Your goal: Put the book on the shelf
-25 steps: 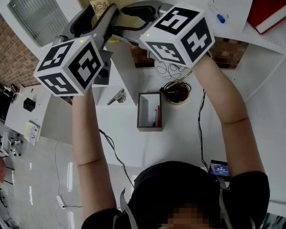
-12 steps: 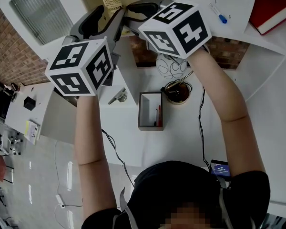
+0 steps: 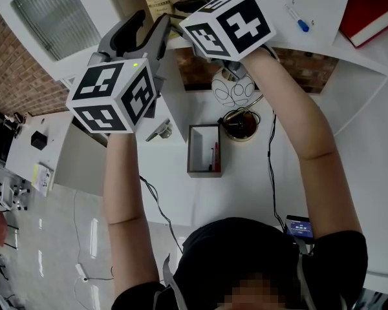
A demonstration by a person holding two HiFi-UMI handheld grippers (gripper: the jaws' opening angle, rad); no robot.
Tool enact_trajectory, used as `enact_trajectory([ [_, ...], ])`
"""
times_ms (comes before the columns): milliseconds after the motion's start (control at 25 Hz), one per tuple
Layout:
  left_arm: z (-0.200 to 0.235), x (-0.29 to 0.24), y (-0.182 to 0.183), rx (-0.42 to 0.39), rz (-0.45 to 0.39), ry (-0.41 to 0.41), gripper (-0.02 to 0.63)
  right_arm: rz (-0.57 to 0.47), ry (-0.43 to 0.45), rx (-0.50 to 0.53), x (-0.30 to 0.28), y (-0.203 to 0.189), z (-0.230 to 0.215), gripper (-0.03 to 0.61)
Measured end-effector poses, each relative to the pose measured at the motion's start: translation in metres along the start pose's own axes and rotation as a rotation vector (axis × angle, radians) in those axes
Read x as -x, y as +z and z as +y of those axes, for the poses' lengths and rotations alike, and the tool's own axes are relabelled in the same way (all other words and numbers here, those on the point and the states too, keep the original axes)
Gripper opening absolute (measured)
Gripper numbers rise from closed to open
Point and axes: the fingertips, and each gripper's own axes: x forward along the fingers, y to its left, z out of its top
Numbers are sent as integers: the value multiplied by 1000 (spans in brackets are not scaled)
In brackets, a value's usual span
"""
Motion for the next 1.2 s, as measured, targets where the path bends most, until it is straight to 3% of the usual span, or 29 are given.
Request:
enact_trajectory([
  [720,-3,12,-1,-15,-23,5,153,-39,-59,-13,22,6,7,78],
  [1200,-41,18,-11,-4,-54,-51,149,-56,-114,-17,67,-13,19,52],
])
